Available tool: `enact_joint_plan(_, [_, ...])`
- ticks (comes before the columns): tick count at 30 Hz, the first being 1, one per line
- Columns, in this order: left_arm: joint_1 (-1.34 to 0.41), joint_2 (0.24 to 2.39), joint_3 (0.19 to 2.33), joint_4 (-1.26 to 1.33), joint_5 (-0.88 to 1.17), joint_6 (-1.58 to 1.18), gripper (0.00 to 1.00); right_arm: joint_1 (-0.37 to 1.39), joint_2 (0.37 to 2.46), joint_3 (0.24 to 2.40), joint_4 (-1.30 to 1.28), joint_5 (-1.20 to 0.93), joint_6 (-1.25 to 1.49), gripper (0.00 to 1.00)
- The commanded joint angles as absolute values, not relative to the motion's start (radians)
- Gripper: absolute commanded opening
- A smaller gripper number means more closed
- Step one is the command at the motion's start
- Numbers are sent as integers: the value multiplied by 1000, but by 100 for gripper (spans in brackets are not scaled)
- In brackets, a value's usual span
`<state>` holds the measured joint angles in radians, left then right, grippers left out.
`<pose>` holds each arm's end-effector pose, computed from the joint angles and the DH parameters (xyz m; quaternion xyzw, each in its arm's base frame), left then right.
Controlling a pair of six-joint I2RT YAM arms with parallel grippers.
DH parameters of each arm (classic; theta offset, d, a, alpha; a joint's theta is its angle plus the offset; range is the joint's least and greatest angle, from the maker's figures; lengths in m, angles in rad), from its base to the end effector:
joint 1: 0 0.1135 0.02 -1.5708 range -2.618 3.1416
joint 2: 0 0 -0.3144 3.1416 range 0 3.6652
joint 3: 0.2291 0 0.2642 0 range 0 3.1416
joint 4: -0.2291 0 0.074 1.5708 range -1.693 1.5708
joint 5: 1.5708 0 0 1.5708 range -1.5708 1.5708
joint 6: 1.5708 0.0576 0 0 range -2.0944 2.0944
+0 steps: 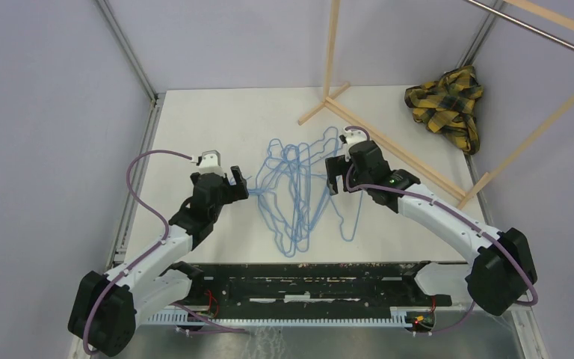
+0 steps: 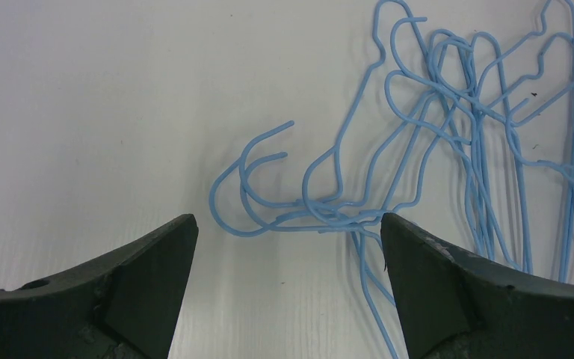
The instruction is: Organize the hangers
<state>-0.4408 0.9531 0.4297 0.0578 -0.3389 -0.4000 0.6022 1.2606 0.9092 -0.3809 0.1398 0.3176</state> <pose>0.1940 -0.0703 0.2356 -0.0714 0.8406 -0.0801 0.5309 0.2383 0.1541 0.2931 -0.1011 0.9060 0.1231 0.3922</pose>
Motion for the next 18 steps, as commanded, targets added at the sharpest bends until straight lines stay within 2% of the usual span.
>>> enact_joint_plan(1, [-446,961,458,91,-356,-420,99,603,1230,939,-338,179,322,100])
enact_joint_plan(6, [-446,980,459,89,-352,-423,99,604,1252,891,-293,150,275,100])
enact_joint_plan(10, [-445,981,447,95,-350,-433,99,605,1374,914,-310,114,250,80])
enact_joint_plan(13, [-446,981,433,98,-349,-439,99,607,1457,916,-301,104,251,74])
enact_joint_plan(18, [-446,982,417,104,-350,-438,99,608,1560,907,-259,99,256,72])
